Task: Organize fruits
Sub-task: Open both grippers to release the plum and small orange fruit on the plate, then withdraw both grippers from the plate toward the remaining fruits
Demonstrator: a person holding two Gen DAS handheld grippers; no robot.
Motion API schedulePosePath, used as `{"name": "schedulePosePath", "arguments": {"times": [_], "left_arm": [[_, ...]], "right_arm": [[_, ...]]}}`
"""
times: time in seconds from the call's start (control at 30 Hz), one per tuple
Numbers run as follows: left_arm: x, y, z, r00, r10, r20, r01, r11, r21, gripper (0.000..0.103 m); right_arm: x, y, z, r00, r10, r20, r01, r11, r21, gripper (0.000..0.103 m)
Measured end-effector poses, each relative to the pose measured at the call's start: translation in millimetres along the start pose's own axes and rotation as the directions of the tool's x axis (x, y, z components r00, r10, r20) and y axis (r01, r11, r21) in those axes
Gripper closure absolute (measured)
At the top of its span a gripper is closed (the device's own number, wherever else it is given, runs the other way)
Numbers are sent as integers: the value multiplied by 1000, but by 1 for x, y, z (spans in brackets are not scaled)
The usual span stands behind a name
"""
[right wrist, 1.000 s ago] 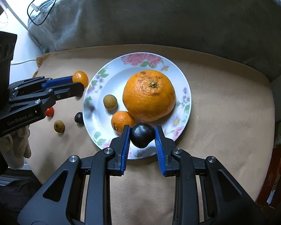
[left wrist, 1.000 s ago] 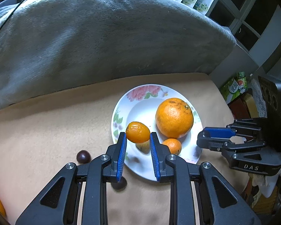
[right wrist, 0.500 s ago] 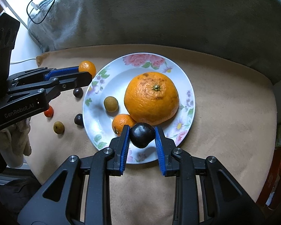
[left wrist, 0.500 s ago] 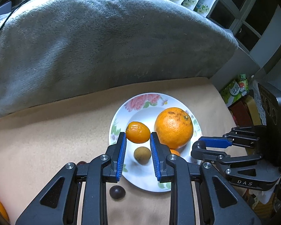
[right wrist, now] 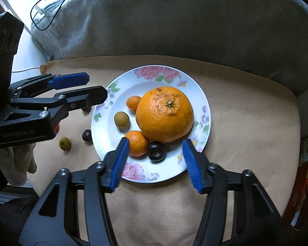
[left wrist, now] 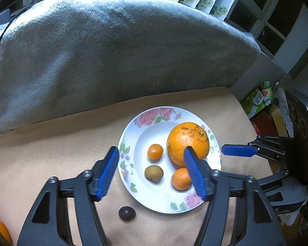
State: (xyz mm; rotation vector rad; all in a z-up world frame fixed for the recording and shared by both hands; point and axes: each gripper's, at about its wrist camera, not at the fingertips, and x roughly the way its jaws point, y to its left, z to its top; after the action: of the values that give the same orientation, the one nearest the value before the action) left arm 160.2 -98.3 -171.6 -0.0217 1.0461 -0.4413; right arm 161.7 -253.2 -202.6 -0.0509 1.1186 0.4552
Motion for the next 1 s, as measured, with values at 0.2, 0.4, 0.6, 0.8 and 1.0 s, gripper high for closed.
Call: {"name": "schedulePosePath", "arguments": {"times": [0.2,0.4,0.6,0.8,1.0], "left_arm": [[3,-2,2,999,47,-20,-47,999,-5,22],[2,0,0,997,62,-34,-63,998,-23,22],[-7,-2,-1,998,61,-11,-61,998,-22,22],[-19,-1,-1,998,66,17,-66,997,-29,22],[-32,0,-4,997,71,42,-70,997,-38,22]], "right_arm": [[-3,1,1,1000,-10,9,10,1000,0,33],[-7,2,1,1000,-14,21,14,1000,-1,29],[-11,3,-1,999,-15,30,15,1000,3,29],[-17,5,-2,999,-18,42,18,1000,0,29],[-24,9,-2,998,-20,63,20,1000,2,29]]}}
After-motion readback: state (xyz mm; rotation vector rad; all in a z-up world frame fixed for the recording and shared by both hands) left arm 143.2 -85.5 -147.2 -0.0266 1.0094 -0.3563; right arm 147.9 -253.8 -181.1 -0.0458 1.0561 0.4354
